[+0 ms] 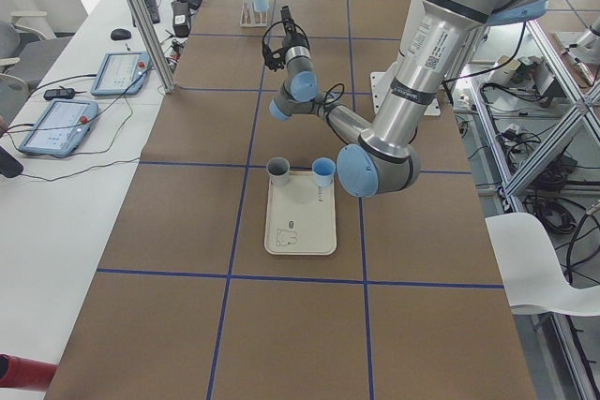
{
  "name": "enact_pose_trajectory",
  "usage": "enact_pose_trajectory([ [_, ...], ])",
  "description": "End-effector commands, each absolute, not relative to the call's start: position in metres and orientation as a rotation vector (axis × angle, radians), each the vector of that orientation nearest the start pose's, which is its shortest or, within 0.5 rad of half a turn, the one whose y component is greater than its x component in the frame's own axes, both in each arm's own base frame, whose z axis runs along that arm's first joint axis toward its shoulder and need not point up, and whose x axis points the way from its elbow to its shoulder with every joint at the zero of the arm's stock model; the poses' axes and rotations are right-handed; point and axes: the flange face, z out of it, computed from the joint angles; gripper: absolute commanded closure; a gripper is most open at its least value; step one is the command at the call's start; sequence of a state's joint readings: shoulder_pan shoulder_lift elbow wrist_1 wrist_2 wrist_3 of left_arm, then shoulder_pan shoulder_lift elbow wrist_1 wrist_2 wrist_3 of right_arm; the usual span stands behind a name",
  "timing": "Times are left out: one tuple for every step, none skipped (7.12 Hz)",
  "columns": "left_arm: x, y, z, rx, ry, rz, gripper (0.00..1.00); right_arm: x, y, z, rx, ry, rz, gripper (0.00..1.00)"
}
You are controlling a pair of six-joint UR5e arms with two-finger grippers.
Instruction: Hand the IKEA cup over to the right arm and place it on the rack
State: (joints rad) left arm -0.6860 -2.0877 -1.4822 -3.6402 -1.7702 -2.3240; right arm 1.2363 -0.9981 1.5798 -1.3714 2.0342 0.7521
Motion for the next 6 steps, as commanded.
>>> enact_pose_trajectory([
  [0.351,-0.434,0.232,-0.168,2.5,-0.365,0.3,-0.14,-0.692,0.321,0.395,-0.748,0.216,1.0],
  [0.353,-0.434,0.233,-0.171,2.497,-0.367,0.3,-0.138,-0.693,0.34,0.368,-0.734,0.223,1.0],
  [0.353,-0.434,0.232,-0.17,2.498,-0.366,0.3,-0.136,-0.688,0.359,0.351,-0.722,0.216,1.0],
  [0.353,-0.434,0.233,-0.171,2.497,-0.367,0.3,-0.137,-0.687,0.373,0.344,-0.703,0.189,1.0],
  [0.353,-0.434,0.233,-0.171,2.495,-0.368,0.3,-0.139,-0.692,0.378,0.335,-0.696,0.191,1.0],
  [0.353,-0.434,0.233,-0.173,2.496,-0.366,0.3,-0.14,-0.696,0.379,0.344,-0.698,0.191,1.0],
])
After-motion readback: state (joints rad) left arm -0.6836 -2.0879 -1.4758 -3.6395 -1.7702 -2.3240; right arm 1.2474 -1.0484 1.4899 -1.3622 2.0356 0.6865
